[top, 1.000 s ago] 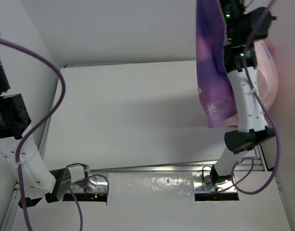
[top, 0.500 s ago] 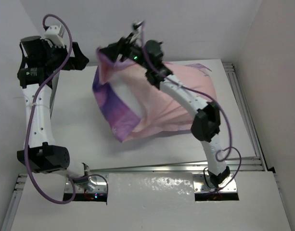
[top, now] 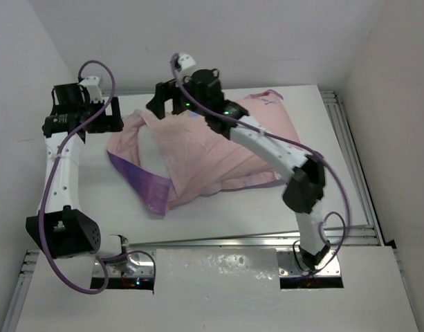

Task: Put the pillow into the pillowcase

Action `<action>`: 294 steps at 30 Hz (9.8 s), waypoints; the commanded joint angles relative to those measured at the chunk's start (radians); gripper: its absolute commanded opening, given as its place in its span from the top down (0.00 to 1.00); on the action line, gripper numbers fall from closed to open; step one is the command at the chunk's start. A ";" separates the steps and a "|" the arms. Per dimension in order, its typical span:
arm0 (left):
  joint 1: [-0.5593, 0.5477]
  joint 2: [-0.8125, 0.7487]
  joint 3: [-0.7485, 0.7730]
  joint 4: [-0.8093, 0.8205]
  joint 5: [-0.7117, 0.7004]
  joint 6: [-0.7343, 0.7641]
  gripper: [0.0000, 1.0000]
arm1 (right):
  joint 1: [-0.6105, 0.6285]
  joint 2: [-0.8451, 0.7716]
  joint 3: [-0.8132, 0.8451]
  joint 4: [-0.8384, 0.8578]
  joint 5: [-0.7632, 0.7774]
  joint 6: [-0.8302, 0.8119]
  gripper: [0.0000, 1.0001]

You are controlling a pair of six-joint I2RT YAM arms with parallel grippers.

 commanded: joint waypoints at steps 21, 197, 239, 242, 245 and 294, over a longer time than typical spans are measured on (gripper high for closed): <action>-0.009 0.255 -0.431 0.285 -0.184 0.063 0.58 | -0.010 -0.256 -0.570 -0.373 0.589 -0.121 0.03; -0.325 -0.066 -0.487 0.117 0.154 0.062 1.00 | 0.236 -0.241 -0.747 0.264 -0.233 -0.193 0.41; -0.262 -0.085 -0.016 -0.522 0.922 0.718 1.00 | 0.041 0.146 -0.433 0.210 0.443 0.098 1.00; -0.178 -0.042 0.046 -0.301 1.072 0.450 1.00 | 0.055 0.045 -0.698 0.359 0.246 0.053 1.00; -0.121 -0.045 0.017 0.111 1.067 0.007 1.00 | 0.069 -0.107 -0.884 0.448 0.045 -0.007 1.00; -0.371 -0.401 -0.753 0.022 -0.132 0.712 0.00 | -0.967 -0.691 -1.476 0.123 0.610 0.845 0.15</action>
